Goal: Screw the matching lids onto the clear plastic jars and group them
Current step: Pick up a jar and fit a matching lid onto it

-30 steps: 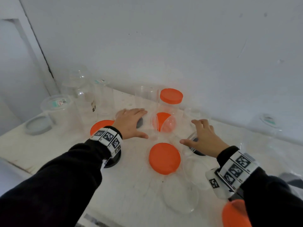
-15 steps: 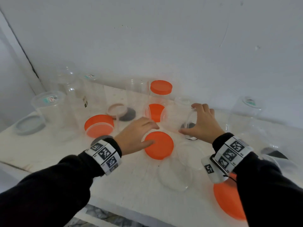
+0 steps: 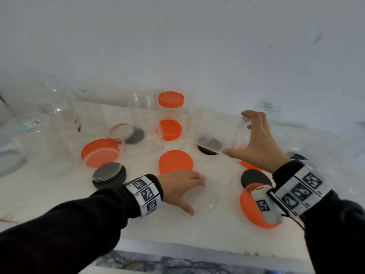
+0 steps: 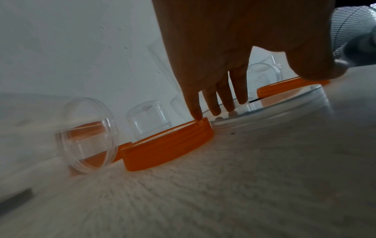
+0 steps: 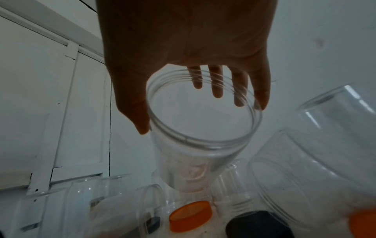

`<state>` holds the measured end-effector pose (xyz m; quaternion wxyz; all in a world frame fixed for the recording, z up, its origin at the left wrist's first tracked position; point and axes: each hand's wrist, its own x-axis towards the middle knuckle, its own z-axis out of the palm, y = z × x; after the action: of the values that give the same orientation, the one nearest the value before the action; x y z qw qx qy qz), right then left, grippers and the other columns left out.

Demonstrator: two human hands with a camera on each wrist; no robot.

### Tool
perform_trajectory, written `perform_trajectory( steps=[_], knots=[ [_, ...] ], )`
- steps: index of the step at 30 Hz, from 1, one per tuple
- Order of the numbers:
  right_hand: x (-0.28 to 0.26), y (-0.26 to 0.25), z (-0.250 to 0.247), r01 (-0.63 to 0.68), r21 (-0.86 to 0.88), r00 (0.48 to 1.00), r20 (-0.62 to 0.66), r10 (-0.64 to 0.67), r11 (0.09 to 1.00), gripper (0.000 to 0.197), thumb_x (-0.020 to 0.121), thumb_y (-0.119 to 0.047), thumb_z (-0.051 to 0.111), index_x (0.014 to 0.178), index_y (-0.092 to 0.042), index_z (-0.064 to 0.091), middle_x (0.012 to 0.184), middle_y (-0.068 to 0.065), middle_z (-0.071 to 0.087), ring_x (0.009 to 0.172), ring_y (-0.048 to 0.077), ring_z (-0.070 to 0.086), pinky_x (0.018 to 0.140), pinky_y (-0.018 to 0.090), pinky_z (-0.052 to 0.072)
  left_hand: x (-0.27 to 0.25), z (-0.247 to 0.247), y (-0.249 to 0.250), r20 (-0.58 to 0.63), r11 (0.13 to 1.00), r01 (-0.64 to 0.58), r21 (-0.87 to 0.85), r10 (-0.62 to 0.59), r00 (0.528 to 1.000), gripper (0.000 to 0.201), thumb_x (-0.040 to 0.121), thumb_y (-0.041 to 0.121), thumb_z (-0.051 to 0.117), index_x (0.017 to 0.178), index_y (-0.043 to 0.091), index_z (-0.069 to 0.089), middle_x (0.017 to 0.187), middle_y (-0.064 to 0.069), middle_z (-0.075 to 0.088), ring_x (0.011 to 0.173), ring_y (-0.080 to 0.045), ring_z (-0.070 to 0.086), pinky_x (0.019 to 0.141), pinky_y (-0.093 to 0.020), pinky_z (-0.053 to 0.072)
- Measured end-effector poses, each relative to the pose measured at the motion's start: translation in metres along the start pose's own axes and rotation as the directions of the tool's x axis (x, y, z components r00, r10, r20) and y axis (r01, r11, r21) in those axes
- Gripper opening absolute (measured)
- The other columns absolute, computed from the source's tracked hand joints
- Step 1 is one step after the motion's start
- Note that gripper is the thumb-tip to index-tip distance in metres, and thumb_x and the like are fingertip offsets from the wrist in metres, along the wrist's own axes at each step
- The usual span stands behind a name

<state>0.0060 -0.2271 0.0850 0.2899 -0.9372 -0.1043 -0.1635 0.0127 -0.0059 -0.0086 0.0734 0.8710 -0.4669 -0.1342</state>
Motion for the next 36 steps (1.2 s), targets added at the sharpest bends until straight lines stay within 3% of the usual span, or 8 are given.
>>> perform_trajectory(
  steps=[4,14,20,24,27,30,33,36],
  knots=[
    [-0.015,0.002,-0.002,-0.023,-0.008,1.0,-0.021,0.022,1.0,0.097,0.057,-0.025,0.085,0.134,-0.011,0.029,0.121,-0.006,0.025,0.118,0.022,0.036,0.095,0.03,0.035,0.009,0.001,0.002,0.03,0.998,-0.023,0.059,0.021,0.999,0.097,0.07,0.055,0.072,0.144,0.014,0.026,0.156,-0.005,0.014,0.142,-0.021,0.013,0.115,-0.032,0.008],
    [-0.043,-0.001,-0.008,-0.089,-0.034,0.996,-0.018,0.088,0.995,0.093,0.059,-0.026,0.083,0.137,-0.026,0.032,0.127,0.004,0.027,0.123,0.025,0.03,0.098,0.029,0.027,0.016,-0.008,0.015,0.122,0.994,0.065,0.09,-0.075,0.99,0.102,0.067,0.052,0.076,0.146,0.017,0.021,0.155,-0.011,0.01,0.14,-0.026,0.014,0.114,-0.035,0.014],
    [-0.057,-0.004,-0.013,-0.114,-0.096,0.992,-0.067,0.108,0.989,0.093,0.06,-0.035,0.081,0.138,-0.022,0.031,0.131,0.003,0.037,0.118,0.024,0.039,0.096,0.037,0.036,-0.003,-0.012,0.009,0.039,0.994,0.068,-0.085,-0.065,0.997,0.092,0.07,0.046,0.076,0.143,0.02,0.028,0.149,-0.006,0.022,0.134,-0.021,0.017,0.113,-0.04,0.021],
    [-0.067,-0.008,-0.01,-0.091,-0.155,0.996,-0.003,0.092,0.984,0.088,0.062,-0.041,0.079,0.137,-0.024,0.036,0.134,-0.001,0.038,0.119,0.021,0.038,0.089,0.03,0.033,-0.028,-0.015,-0.003,-0.064,0.976,0.117,-0.184,-0.131,0.989,0.09,0.07,0.044,0.076,0.143,0.023,0.028,0.148,0.001,0.022,0.135,-0.018,0.015,0.113,-0.037,0.018],
    [-0.074,-0.012,0.002,-0.056,-0.17,0.996,0.062,0.067,0.984,0.089,0.06,-0.048,0.079,0.135,-0.026,0.038,0.133,-0.004,0.039,0.12,0.021,0.035,0.094,0.033,0.033,-0.047,-0.02,-0.018,-0.136,0.942,0.187,-0.278,-0.231,0.963,0.096,0.06,0.06,0.07,0.141,0.028,0.031,0.147,0.003,0.026,0.133,-0.018,0.019,0.113,-0.038,0.02],
    [-0.079,-0.019,0.017,-0.014,-0.184,0.993,0.116,0.036,0.983,0.093,0.052,-0.067,0.06,0.135,-0.03,0.038,0.132,-0.007,0.038,0.123,0.021,0.032,0.097,0.033,0.031,-0.063,-0.024,-0.029,-0.199,0.892,0.238,-0.385,-0.332,0.922,0.103,0.048,0.071,0.056,0.139,0.031,0.033,0.145,0.005,0.029,0.131,-0.016,0.025,0.112,-0.041,0.025],
    [-0.08,-0.031,0.03,0.063,-0.189,0.987,0.159,-0.033,0.98,0.095,0.052,-0.072,0.049,0.138,-0.032,0.036,0.135,-0.011,0.035,0.123,0.017,0.029,0.095,0.028,0.026,-0.075,-0.027,-0.032,-0.299,0.854,0.186,-0.485,-0.361,0.883,0.101,0.048,0.068,0.061,0.138,0.029,0.036,0.142,0.007,0.033,0.129,-0.008,0.031,0.11,-0.033,0.028],
    [-0.08,-0.039,0.04,0.085,-0.123,0.983,0.174,-0.063,0.989,0.095,0.056,-0.07,0.056,0.139,-0.03,0.034,0.139,-0.012,0.03,0.124,0.015,0.025,0.095,0.028,0.026,-0.085,-0.029,-0.028,-0.357,0.814,0.122,-0.568,-0.378,0.854,0.099,0.05,0.065,0.064,0.137,0.027,0.037,0.141,0.009,0.035,0.126,-0.002,0.033,0.102,-0.022,0.029]
  ],
)
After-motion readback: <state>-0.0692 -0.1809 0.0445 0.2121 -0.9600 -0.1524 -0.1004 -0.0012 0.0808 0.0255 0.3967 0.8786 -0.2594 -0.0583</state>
